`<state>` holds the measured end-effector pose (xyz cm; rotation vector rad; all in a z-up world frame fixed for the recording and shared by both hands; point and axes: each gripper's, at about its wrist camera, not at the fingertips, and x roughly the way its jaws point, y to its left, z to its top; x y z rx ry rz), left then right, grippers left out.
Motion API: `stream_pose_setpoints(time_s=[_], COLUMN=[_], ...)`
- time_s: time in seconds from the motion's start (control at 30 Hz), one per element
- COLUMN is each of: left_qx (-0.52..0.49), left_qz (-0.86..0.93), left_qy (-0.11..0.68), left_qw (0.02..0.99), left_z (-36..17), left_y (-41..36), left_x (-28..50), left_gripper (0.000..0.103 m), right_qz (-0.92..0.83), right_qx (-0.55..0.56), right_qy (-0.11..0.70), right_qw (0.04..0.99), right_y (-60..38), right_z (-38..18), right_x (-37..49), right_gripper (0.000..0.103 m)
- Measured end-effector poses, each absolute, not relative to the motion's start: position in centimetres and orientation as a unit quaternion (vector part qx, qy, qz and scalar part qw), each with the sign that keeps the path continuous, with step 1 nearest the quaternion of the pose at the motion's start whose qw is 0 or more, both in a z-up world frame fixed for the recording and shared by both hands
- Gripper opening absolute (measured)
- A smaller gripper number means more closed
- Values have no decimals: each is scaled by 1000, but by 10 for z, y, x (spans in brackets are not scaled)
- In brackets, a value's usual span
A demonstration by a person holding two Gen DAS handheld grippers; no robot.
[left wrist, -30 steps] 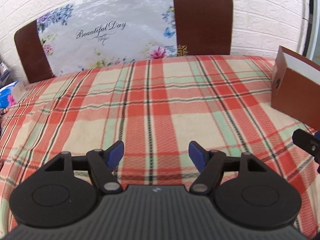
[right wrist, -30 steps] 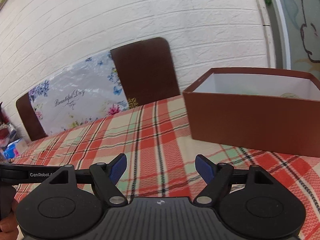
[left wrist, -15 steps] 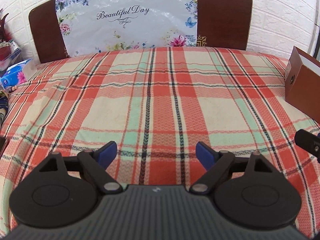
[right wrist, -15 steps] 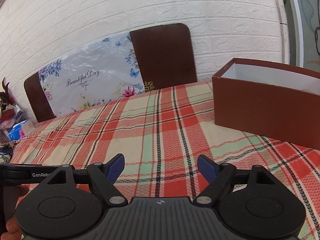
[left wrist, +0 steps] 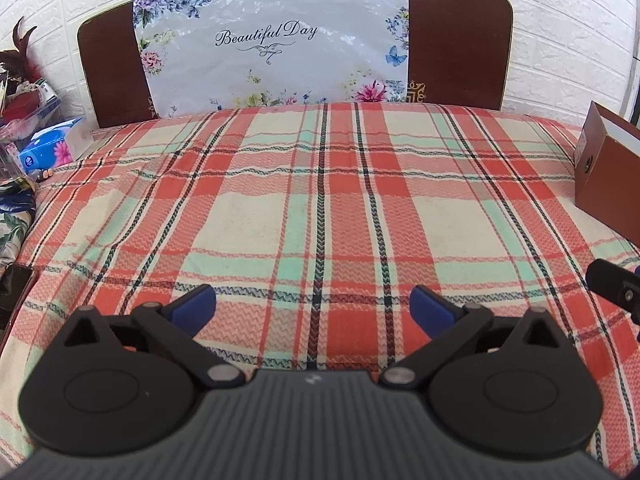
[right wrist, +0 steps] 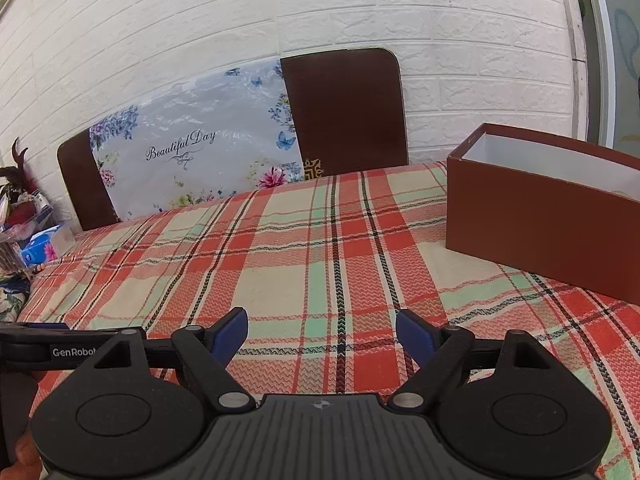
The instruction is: Organize objects
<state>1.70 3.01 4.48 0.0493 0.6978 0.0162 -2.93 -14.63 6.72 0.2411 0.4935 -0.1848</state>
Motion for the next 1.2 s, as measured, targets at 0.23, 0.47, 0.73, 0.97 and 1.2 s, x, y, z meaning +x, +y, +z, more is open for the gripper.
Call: stream_pose_setpoints(time_s=[0.23,0.47,0.73,0.97,1.2], left_qx=[31,43,52,55,69], left_qz=[15,14,16,7,8], left_qy=[335,340,323,340,343], left_qw=[942,939,945,939,937], left_z=[51,53,59,56,55], left_y=[26,19,8,1,-5], left_x=[12,14,22,26,22], left_gripper=[103,103,103,103,103], right_qz=[-86,-91,-104,-120,-115], right_qx=[131,142,149,162,168], right_qy=[235,232,233,231,238], right_qw=[959,958,955,952,949], right_y=[-150,-157,-170,-184,-185], right_z=[66,65,66,65,59], right_x=[-35,-35,-32,-33,-32], right_gripper=[82,83,84,87,87])
